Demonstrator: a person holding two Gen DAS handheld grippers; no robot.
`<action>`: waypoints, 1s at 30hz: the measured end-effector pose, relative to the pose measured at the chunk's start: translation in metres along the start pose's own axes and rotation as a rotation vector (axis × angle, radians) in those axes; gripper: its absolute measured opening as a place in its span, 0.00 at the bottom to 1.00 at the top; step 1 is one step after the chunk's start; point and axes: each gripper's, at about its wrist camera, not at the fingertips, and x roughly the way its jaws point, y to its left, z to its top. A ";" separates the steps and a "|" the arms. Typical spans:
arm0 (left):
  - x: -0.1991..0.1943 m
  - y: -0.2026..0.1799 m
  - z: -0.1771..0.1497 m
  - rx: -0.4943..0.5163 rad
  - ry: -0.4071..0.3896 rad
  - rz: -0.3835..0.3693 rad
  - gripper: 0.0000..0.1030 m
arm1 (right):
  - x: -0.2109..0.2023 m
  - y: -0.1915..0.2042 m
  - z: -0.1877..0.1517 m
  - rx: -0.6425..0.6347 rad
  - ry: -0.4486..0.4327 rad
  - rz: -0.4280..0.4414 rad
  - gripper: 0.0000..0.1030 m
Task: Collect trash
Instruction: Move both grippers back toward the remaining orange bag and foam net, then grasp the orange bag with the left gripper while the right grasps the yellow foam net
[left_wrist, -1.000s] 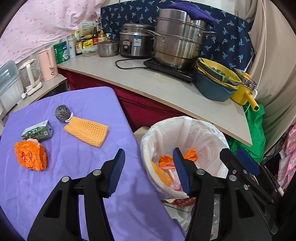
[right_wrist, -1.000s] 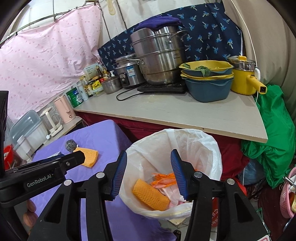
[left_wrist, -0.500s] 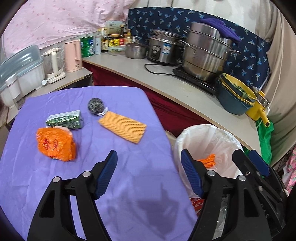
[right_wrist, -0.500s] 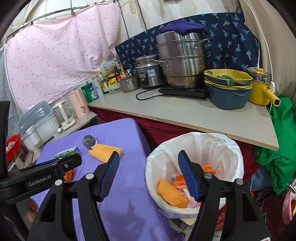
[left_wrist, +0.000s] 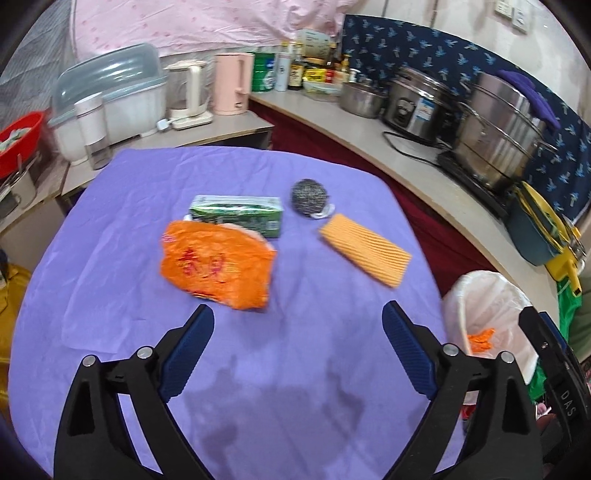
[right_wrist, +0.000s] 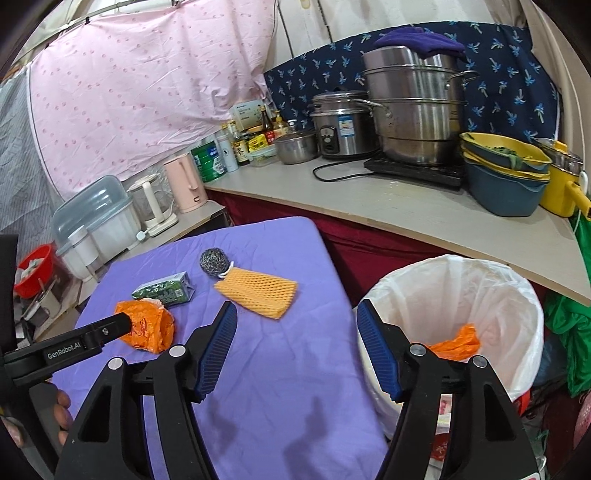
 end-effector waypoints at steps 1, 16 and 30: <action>0.003 0.009 0.001 -0.008 0.001 0.019 0.87 | 0.004 0.002 0.000 0.000 0.005 0.003 0.63; 0.067 0.100 0.020 -0.069 0.052 0.170 0.87 | 0.103 0.036 -0.003 -0.020 0.111 0.040 0.63; 0.132 0.110 0.031 -0.035 0.103 0.146 0.86 | 0.196 0.023 -0.009 0.026 0.205 0.013 0.63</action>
